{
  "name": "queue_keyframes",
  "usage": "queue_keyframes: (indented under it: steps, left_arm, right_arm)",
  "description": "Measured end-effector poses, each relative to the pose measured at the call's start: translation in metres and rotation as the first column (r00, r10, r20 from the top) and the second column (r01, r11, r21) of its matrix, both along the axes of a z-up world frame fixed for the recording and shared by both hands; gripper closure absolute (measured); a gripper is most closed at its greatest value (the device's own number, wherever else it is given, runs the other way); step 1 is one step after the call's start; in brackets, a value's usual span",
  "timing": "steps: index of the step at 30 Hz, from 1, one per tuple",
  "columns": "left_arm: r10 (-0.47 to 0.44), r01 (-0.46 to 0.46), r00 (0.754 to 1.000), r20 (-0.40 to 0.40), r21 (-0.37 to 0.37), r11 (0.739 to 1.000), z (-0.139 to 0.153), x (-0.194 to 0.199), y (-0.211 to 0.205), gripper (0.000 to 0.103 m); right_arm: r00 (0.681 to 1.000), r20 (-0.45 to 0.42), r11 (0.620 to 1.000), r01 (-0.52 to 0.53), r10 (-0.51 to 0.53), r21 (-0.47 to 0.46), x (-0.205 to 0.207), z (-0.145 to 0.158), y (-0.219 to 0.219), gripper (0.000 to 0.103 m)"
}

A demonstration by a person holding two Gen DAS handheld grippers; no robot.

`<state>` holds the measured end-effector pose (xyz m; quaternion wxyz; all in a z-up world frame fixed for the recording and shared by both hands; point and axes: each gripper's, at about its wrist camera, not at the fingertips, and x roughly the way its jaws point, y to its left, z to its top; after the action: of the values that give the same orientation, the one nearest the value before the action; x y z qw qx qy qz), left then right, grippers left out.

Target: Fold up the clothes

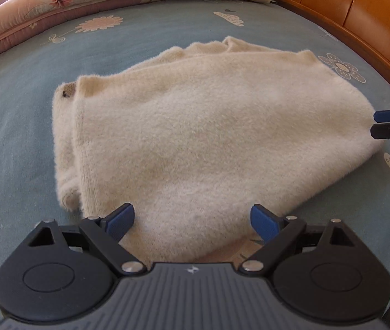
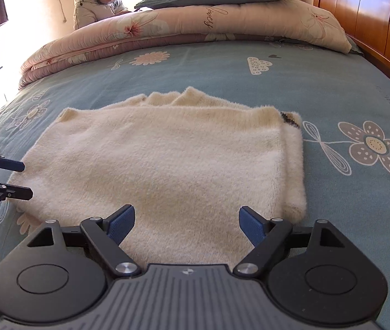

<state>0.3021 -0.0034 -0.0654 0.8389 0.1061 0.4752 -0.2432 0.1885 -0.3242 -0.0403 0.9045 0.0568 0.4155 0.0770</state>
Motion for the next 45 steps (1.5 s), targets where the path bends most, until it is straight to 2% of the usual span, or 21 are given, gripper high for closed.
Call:
queue_keyframes:
  steps: [2,4,7,11,16,23,28,32,35,39,42,45]
  left_arm:
    - [0.020,-0.020,1.000,-0.010,0.033,0.999,-0.006,-0.005,0.000,0.012]
    - [0.026,-0.025,1.000,-0.004,0.057,0.998,0.003,-0.009,-0.004,0.012]
    - [0.041,-0.041,0.999,0.013,0.033,0.999,0.022,-0.019,-0.006,0.012]
    - [0.035,-0.037,0.998,0.053,0.036,0.999,0.040,-0.038,-0.013,0.012]
    - [0.031,-0.033,0.997,0.067,0.036,0.999,0.045,-0.053,-0.021,0.012]
    - [0.036,-0.034,0.999,0.033,-0.071,0.997,0.036,-0.045,-0.045,0.012]
    - [0.037,-0.040,0.999,-0.023,-0.163,0.986,0.017,-0.026,-0.065,0.012]
    - [0.053,-0.065,0.996,-0.074,-0.164,0.984,-0.007,-0.015,-0.071,0.012]
    - [0.034,-0.045,0.997,-0.068,-0.165,0.985,-0.009,-0.016,-0.068,0.012]
    - [0.034,-0.039,0.999,-0.027,-0.186,0.982,0.010,-0.020,-0.049,0.012]
    - [0.090,-0.089,0.996,-0.006,-0.209,0.974,0.023,-0.019,-0.021,0.012]
    - [0.173,-0.172,0.985,-0.022,-0.256,0.951,0.025,-0.020,0.017,0.012]
  right_arm:
    - [1.000,-0.024,1.000,0.005,-0.005,-0.010,-0.007,-0.001,0.004,0.017]
    - [1.000,-0.020,1.000,-0.002,0.002,-0.026,-0.016,0.006,0.009,0.017]
    - [1.000,0.018,0.999,-0.004,0.004,-0.031,-0.030,0.023,0.012,0.016]
    - [0.999,0.036,1.000,0.011,-0.012,0.007,-0.041,0.028,0.016,0.007]
    - [0.998,0.058,0.998,0.029,-0.032,0.056,-0.055,0.035,0.021,0.006]
    - [0.994,0.087,0.991,0.052,-0.063,0.125,-0.074,0.043,0.027,0.006]
    - [0.994,0.057,0.984,0.087,-0.097,0.152,-0.068,0.027,0.032,0.005]
    - [0.992,0.026,0.980,0.116,-0.122,0.160,-0.060,0.010,0.034,0.005]
    - [0.991,0.000,0.979,0.130,-0.132,0.159,-0.054,-0.002,0.035,0.005]
    - [0.991,0.005,0.976,0.134,-0.137,0.170,-0.048,-0.011,0.035,0.005]
    - [0.986,0.017,0.968,0.159,-0.165,0.192,-0.046,-0.016,0.033,0.005]
    - [0.980,0.025,0.948,0.185,-0.198,0.260,-0.047,-0.023,0.020,0.005]
